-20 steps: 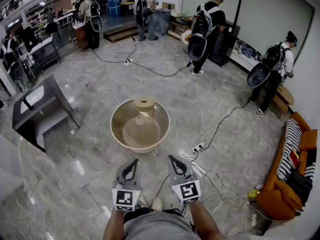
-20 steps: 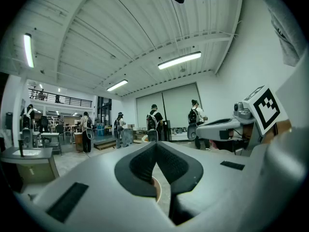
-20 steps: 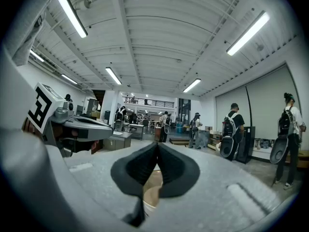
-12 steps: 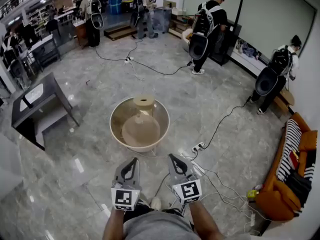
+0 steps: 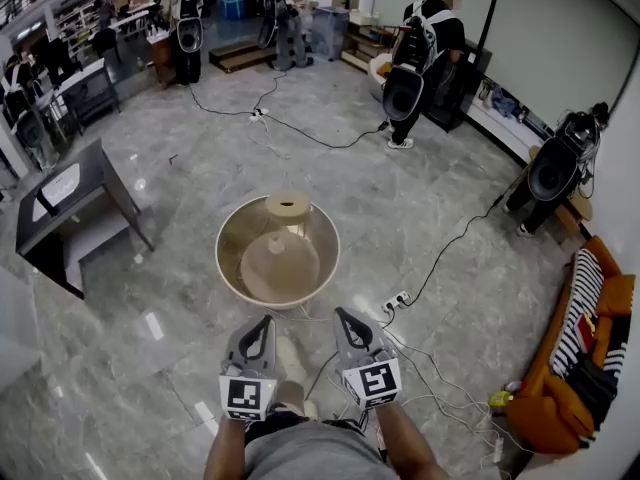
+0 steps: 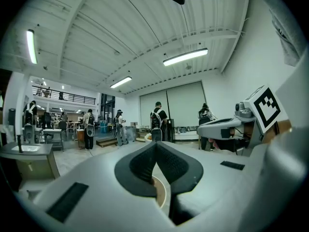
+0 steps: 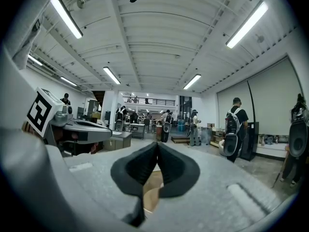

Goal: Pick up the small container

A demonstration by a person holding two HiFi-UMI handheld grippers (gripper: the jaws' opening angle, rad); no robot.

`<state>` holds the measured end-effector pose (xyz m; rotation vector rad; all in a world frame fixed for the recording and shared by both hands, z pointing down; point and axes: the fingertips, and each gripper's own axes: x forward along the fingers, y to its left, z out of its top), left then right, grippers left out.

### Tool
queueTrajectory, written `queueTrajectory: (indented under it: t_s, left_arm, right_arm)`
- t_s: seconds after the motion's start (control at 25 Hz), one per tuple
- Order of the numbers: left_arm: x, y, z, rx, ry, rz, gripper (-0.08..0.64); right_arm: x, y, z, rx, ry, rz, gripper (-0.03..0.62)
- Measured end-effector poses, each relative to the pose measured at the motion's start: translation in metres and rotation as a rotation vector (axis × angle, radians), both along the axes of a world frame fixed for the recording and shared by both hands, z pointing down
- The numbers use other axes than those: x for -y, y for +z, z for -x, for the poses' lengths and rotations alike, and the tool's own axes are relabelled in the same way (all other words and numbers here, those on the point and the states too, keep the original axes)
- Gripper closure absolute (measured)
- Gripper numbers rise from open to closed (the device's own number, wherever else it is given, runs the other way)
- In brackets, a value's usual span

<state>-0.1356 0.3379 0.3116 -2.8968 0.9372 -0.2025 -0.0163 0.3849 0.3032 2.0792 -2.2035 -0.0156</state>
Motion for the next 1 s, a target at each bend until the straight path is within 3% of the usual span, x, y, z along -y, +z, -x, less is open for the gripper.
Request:
queueTrajectory:
  t_s: [0.6,1.0]
  left_arm:
    - [0.228,0.009,-0.087,0.015,-0.059,0.060,0.543]
    - [0.345,0.051,-0.124,0.035,-0.098,0.093,0.543]
  right_arm:
    - [0.239,0.004,-0.081,0.024,-0.071,0.030,0.592]
    - [0.366,0.051,-0.113,0.036,-0.130,0.066,0.592]
